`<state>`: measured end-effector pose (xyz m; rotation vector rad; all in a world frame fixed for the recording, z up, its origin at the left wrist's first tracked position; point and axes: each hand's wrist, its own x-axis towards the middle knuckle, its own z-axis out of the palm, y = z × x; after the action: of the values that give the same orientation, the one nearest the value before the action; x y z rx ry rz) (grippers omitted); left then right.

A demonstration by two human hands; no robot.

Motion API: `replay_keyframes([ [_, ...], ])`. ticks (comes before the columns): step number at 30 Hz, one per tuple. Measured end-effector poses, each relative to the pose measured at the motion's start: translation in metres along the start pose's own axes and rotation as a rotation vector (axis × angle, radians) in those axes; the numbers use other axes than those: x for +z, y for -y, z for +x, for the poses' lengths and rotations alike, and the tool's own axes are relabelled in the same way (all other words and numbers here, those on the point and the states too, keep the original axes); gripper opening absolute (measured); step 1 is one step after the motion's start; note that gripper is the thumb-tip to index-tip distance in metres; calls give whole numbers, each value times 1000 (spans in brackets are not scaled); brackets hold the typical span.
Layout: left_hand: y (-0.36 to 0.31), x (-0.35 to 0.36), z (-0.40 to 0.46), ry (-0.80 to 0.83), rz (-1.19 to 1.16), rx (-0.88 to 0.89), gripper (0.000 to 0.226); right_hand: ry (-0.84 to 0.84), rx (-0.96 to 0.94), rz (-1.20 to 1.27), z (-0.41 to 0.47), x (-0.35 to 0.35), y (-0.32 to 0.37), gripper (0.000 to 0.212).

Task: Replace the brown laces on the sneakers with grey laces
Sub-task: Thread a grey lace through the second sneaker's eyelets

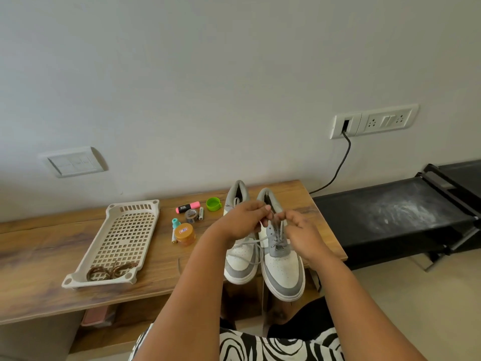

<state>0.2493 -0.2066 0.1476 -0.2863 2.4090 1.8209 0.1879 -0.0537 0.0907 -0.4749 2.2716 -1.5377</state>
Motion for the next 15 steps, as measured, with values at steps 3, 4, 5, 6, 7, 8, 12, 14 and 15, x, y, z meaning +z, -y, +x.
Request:
replay_keyframes([
  [3,-8,0,-15,-33,-254,53,30,-6,78,222,-14,0,5,25],
  [4,-7,-1,-20,-39,-263,60,30,5,89,269,-18,-1,8,18],
  [5,-3,-1,-23,-51,-237,67,30,19,82,303,-21,-1,10,12],
  [6,0,-1,-26,-58,-202,71,30,38,73,322,-21,-1,13,14],
  [7,3,0,-29,-65,-179,69,30,57,71,323,-22,-1,16,26],
  [8,3,0,-31,-75,-178,61,30,62,75,310,-23,0,20,38],
  [12,1,-8,-37,-121,-239,77,32,-108,107,426,-26,-8,22,35],
  [14,6,-21,-39,-178,-286,75,31,-303,229,541,-23,-24,12,26],
  [15,10,-29,-40,-221,-336,65,29,-395,310,595,-22,-32,5,23],
])
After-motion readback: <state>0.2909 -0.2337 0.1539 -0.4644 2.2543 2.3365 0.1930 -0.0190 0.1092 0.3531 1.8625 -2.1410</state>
